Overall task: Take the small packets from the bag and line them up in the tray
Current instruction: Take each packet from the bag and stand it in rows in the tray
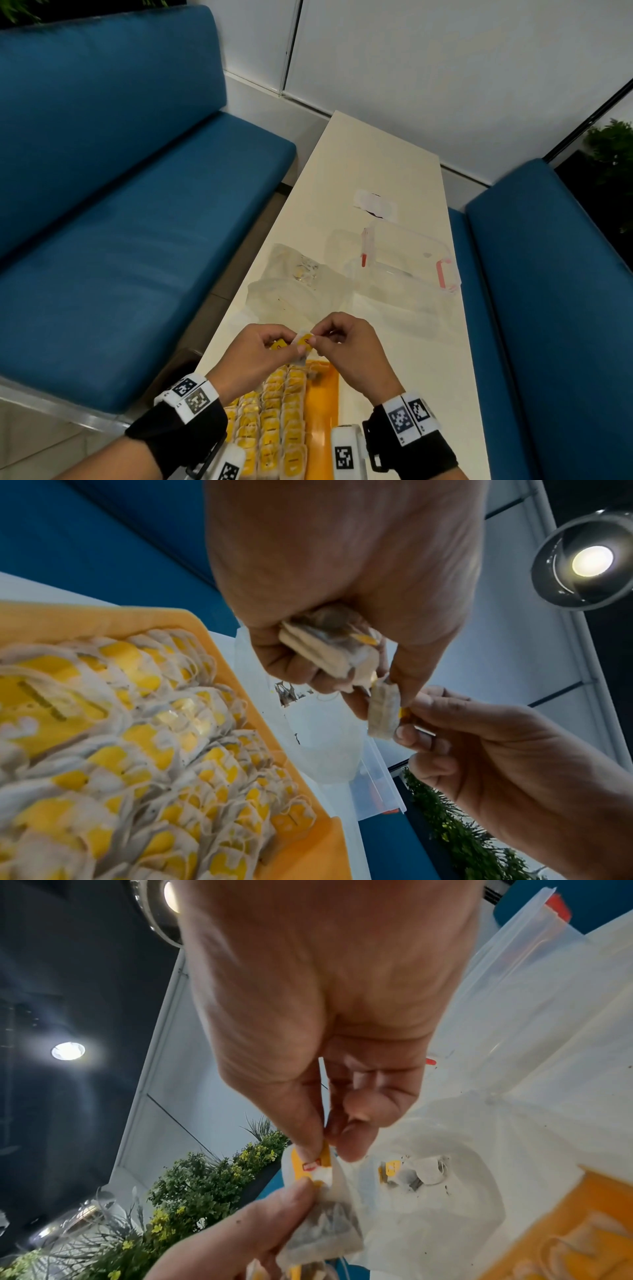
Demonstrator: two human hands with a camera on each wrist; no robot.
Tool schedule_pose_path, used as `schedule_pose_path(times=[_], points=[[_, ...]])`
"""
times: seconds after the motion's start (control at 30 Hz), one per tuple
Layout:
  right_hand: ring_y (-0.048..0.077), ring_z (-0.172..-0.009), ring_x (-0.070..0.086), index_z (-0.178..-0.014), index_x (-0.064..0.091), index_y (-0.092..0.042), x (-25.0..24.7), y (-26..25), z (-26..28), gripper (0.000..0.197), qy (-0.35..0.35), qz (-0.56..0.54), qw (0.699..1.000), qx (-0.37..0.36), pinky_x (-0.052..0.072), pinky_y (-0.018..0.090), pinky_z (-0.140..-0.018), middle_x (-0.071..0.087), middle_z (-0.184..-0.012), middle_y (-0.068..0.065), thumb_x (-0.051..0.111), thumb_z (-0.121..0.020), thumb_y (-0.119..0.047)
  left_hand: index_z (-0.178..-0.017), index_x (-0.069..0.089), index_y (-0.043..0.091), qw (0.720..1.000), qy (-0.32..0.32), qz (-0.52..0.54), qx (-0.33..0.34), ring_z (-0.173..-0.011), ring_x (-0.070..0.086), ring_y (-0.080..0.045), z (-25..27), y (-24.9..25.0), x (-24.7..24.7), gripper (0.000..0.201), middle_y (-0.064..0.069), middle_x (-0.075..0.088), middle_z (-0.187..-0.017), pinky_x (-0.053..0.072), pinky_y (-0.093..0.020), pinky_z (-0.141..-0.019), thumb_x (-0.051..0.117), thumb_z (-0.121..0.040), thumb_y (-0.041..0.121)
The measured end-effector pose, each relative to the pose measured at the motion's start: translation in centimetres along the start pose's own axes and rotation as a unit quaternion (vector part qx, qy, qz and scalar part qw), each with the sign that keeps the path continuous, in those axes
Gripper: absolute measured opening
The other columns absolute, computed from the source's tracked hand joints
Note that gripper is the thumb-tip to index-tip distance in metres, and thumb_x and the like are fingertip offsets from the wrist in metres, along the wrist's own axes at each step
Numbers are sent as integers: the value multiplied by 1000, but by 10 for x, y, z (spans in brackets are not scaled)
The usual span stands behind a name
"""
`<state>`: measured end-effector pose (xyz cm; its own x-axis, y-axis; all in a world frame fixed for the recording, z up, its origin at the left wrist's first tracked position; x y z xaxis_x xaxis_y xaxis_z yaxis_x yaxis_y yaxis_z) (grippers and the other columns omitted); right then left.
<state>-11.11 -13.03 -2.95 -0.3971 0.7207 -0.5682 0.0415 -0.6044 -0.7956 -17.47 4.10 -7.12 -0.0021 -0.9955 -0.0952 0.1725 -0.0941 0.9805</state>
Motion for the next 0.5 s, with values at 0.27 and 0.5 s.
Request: schedule_pose_path(times=[0.27, 0.5], points=[[1, -71, 61, -77, 73, -23, -9, -2, 1, 9, -15, 78, 996, -35, 51, 16, -65, 70, -76, -7, 78, -81, -17, -93, 82, 27, 999, -15, -41, 5, -88, 72, -5, -7, -5, -2, 7, 13, 79, -88, 55, -17, -80, 77, -89, 29], [2, -75, 59, -80, 72, -27, -8, 32, 8, 9, -70, 243, 967, -21, 48, 14, -67, 61, -79, -14, 68, -84, -21, -86, 82, 32, 991, 103, -70, -42, -68, 66, -3, -12, -30, -39, 3, 17, 76, -80, 53, -22, -67, 79, -87, 31]])
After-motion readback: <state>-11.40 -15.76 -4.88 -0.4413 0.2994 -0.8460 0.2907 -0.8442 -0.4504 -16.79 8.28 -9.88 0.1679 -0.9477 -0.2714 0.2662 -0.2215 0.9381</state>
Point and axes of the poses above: each hand's wrist, its own z-axis away from the middle knuckle, its own x-axis out of the palm, y = z × x, the point moved 1 cm from there along -z, towards the middle knuckle
